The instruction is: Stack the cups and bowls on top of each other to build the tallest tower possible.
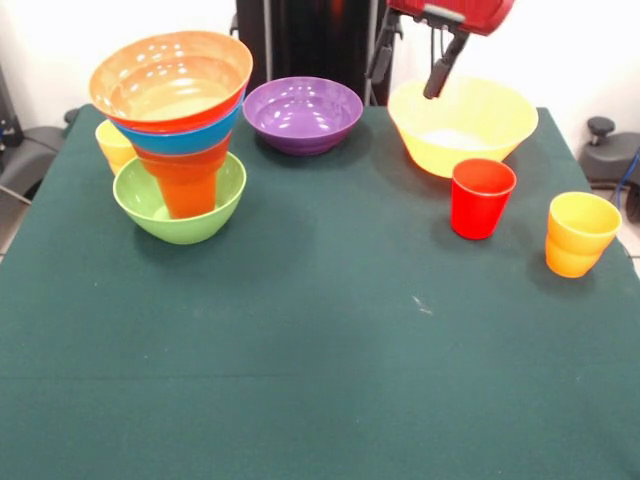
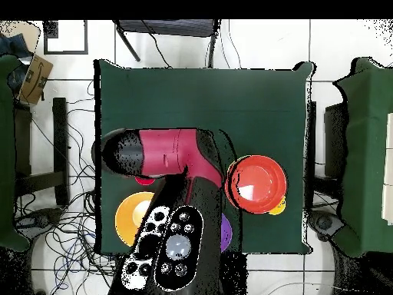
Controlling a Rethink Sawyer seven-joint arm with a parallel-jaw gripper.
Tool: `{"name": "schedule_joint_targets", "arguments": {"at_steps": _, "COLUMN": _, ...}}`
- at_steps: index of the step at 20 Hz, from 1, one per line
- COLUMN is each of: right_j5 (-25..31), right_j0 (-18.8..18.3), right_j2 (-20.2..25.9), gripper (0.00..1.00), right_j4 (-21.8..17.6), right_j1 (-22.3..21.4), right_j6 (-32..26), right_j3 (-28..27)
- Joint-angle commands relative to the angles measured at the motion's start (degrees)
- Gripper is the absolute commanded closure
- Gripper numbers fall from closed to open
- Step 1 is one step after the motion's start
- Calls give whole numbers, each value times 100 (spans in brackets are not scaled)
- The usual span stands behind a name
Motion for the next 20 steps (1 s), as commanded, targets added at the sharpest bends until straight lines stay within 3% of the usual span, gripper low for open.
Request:
{"name": "schedule_joint_targets", "arguments": {"at_steps": 1, "right_j5": -792, "right_j0": -352, "right_j2": 581, "gripper": 0, "right_j4": -4, "right_j1": -350, "right_j6": 151, "right_j3": 658}}
{"name": "schedule_joint_targets", "arguments": {"at_steps": 7, "right_j5": -866, "right_j0": -141, "right_j2": 699, "gripper": 0, "right_j4": -22, "right_j1": -39, "right_j6": 427, "right_j3": 692}}
{"name": "schedule_joint_targets", "arguments": {"at_steps": 20, "right_j5": -791, "right_j0": 283, "right_j2": 1063, "gripper": 0, "right_j4": 546, "right_j1": 474, "right_j6": 894, "right_j3": 677}}
